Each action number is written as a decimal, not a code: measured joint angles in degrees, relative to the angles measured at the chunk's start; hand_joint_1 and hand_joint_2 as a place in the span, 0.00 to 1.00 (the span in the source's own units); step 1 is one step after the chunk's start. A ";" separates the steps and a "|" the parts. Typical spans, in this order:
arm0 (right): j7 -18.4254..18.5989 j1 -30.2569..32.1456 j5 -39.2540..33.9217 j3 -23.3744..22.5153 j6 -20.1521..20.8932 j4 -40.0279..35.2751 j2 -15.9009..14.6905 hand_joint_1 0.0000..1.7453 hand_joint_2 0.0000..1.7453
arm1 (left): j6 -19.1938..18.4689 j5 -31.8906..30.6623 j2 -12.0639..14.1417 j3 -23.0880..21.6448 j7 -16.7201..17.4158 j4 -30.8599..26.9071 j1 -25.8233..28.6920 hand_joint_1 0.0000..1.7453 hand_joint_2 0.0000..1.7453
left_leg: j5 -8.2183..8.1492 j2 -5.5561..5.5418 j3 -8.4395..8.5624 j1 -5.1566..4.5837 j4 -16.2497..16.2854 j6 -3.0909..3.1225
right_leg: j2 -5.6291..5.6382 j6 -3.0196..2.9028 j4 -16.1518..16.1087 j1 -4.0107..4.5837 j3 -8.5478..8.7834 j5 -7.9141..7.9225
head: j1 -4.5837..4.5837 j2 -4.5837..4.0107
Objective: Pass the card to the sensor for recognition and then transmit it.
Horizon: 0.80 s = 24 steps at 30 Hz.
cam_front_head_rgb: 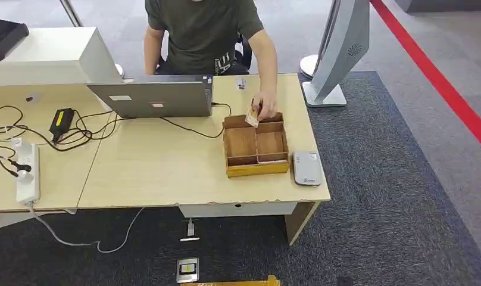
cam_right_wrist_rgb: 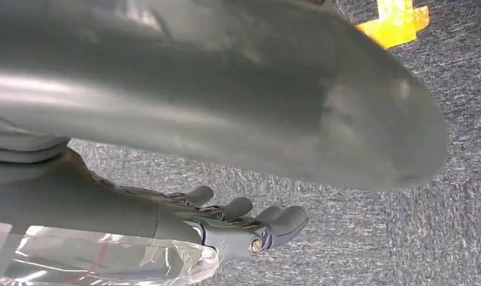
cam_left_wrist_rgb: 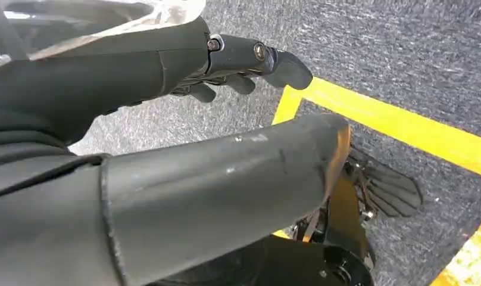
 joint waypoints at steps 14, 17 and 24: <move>-1.05 -0.12 1.07 0.00 -0.81 0.18 0.66 0.00 0.00 | 0.42 -1.27 0.02 -0.11 0.35 0.00 -0.03 0.00 0.00 | 0.00 0.00 0.00 0.00 0.00 0.00 | 0.00 0.00 0.00 0.00 0.00 0.00 | -0.02 0.00; 0.76 -0.18 1.27 0.00 -0.87 0.35 0.96 0.00 0.00 | 1.05 -1.31 0.04 -0.13 0.46 0.00 -0.05 0.00 0.00 | 0.00 0.00 0.00 0.00 0.00 0.00 | 0.00 0.00 0.00 0.00 0.00 0.00 | 0.00 0.00; 2.43 -0.20 1.64 0.00 -0.52 0.55 1.11 0.00 0.00 | 2.40 -0.46 0.22 -0.11 0.02 0.00 -0.07 0.00 0.00 | 0.00 0.00 0.00 0.00 0.00 0.00 | 0.00 -0.01 0.00 -0.01 0.01 0.01 | 0.00 0.00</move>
